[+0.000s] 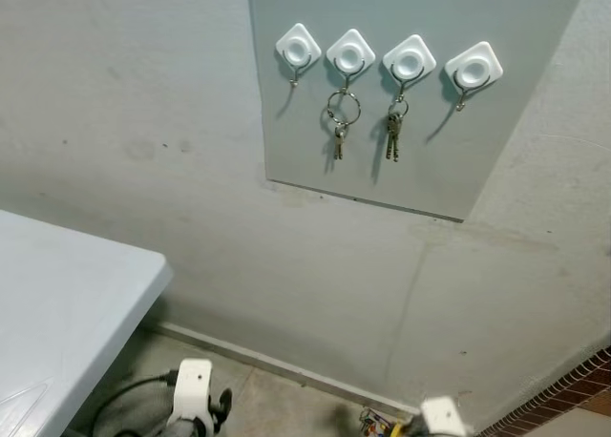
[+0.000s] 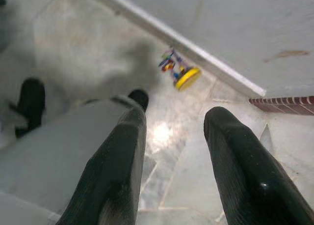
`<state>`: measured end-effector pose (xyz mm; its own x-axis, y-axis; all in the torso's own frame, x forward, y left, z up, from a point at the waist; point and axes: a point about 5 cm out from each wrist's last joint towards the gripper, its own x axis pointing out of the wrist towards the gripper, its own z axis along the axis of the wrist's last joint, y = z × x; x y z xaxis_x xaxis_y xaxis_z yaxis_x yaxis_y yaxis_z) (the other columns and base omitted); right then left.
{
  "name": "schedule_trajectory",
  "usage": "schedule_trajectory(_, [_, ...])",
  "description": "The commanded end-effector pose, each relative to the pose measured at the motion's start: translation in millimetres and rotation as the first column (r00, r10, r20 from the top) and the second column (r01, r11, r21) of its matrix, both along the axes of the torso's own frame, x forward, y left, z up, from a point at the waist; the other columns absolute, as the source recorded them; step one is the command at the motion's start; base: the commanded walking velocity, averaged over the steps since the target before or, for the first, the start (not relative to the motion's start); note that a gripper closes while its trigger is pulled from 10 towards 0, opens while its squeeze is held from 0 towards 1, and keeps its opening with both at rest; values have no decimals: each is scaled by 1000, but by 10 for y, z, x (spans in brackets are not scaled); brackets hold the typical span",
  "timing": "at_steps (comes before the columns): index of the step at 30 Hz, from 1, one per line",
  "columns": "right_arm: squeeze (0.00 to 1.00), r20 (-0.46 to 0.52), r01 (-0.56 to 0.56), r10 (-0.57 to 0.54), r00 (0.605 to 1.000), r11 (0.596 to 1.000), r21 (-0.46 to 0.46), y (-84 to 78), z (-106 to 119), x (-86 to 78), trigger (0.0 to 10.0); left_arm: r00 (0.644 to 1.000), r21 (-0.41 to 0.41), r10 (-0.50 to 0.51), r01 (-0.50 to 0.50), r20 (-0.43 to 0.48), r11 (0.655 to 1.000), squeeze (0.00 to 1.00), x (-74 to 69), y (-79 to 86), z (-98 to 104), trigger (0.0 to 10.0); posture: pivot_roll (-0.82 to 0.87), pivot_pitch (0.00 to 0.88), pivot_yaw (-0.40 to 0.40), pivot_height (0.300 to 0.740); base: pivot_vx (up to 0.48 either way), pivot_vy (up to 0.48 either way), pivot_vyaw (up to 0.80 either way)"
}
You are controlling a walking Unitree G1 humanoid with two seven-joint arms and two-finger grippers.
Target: Hang keys on a hook
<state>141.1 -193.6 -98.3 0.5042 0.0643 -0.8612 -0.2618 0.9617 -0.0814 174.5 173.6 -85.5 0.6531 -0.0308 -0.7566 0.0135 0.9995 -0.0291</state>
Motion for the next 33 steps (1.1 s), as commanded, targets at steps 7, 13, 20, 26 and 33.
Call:
schedule_trajectory(7, [0, 7, -35, 35, 999, 999, 13, 155, 18, 116, 10000, 999, -5, -32, 32, -29, 999, 0, -56, -88, -36, 10000, -112, 0, -10, 740, 0, 0, 0])
schedule_trajectory(13, [0, -5, -50, 50, 999, 999, 5, 150, 19, 125, 10000, 999, -9, -37, 37, -24, 999, 0, -35, -127, -30, 10000, -101, 0, -19, 740, 0, 0, 0])
schedule_trajectory(20, [0, -13, -35, 35, 999, 999, 4, 119, 20, 124, 10000, 999, -7, -44, 44, -27, 999, 0, -48, -127, -36, 10000, -98, 0, -21, 740, 0, 0, 0])
schedule_trajectory(26, [0, -17, -34, 34, 999, 999, 10, 118, 18, 119, 10000, 998, -4, -46, 46, -30, 999, 0, -57, -120, -39, 10000, -97, 0, -21, 740, 0, 0, 0])
schedule_trajectory(33, [0, -44, -39, 39, 998, 999, -2, 92, -8, 49, 10000, 998, 4, -36, 37, -49, 999, 0, -84, -81, -53, 10000, -94, 0, -24, 740, 0, 0, 0])
